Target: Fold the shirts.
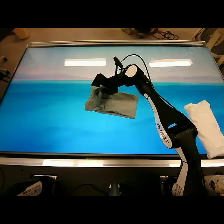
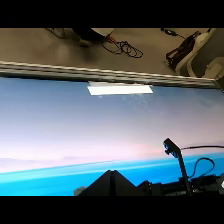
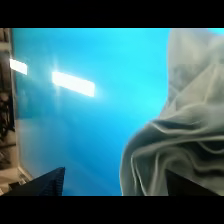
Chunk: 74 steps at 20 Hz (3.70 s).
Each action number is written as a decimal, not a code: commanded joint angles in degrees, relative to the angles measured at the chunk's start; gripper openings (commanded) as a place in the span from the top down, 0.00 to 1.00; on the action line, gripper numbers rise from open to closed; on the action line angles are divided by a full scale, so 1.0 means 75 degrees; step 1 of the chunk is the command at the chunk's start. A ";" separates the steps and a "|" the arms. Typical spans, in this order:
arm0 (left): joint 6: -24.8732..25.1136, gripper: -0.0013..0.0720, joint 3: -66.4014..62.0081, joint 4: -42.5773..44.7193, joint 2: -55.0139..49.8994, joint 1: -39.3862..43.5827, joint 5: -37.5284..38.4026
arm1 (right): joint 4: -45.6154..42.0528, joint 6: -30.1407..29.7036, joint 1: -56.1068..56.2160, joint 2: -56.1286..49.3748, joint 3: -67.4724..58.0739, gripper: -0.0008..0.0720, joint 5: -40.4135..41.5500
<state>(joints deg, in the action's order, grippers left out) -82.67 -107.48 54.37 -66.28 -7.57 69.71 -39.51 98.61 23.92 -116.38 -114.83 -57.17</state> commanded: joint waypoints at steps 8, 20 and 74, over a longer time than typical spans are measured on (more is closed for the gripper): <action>0.0058 0.94 0.0015 0.0565 0.0160 -0.0117 0.0682 | -0.4564 0.0166 -0.2713 0.1413 0.1064 0.12 -0.4234; 0.0058 0.94 0.0705 0.0565 -0.0262 0.0306 0.0673 | -0.0938 -0.1247 -0.2192 0.0612 0.3372 0.97 -0.1157; 0.0463 0.94 0.0621 0.1912 -0.1326 0.1641 0.0140 | -0.6219 0.0169 -0.6248 0.5184 0.1297 0.07 -0.1113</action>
<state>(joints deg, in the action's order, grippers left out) -77.76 -102.63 63.44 -73.41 1.78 69.65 -87.79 101.34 -34.24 -77.01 -100.05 -64.99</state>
